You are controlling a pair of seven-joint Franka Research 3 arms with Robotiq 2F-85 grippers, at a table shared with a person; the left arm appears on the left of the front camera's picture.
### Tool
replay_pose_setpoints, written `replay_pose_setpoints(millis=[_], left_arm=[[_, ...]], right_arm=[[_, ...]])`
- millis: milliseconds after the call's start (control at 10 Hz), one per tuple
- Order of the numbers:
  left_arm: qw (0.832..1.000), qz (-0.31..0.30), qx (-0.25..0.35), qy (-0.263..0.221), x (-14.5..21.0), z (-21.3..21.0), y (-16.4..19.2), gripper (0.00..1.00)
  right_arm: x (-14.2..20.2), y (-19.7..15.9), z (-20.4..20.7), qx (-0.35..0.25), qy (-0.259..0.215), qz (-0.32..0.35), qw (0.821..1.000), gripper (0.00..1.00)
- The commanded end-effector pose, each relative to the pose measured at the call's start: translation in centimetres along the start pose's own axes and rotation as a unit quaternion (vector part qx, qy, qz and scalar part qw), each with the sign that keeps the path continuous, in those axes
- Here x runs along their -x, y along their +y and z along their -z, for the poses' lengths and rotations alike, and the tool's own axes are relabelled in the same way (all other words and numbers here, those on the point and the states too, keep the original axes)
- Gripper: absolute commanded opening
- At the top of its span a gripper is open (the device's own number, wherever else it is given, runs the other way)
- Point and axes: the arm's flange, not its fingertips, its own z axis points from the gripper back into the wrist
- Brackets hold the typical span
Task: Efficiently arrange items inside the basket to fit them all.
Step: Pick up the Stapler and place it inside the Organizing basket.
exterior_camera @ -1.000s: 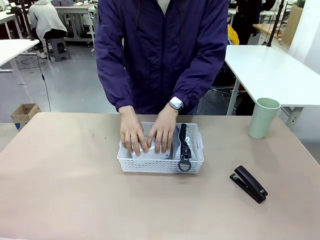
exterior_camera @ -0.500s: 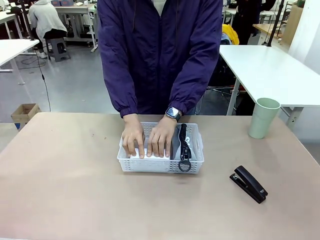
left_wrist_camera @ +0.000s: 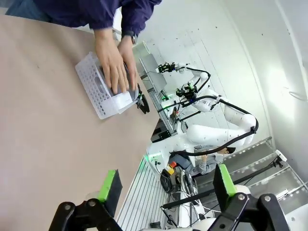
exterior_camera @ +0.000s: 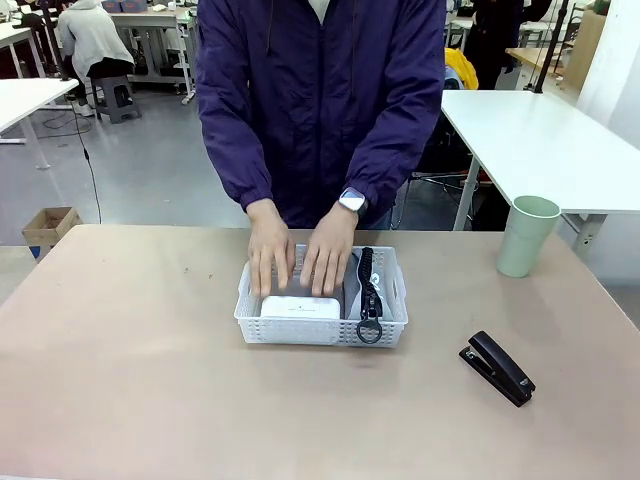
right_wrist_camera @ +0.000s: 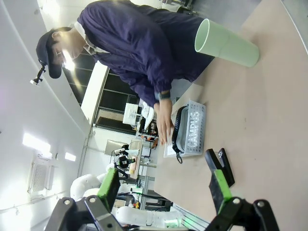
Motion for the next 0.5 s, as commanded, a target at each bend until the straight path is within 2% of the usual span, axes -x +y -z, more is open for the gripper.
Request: replay_pose_setpoints(millis=[0,400], left_arm=[[1.0,-0.005,-0.003,0.0,0.31,0.22,-0.29,1.0],[1.0,-0.005,-0.003,0.0,0.31,0.22,-0.29,1.0]], right_arm=[[-0.08,0.23,0.21,-0.011,-0.009,-0.015,1.0,1.0],[-0.08,0.23,0.21,-0.011,-0.009,-0.015,1.0,1.0]])
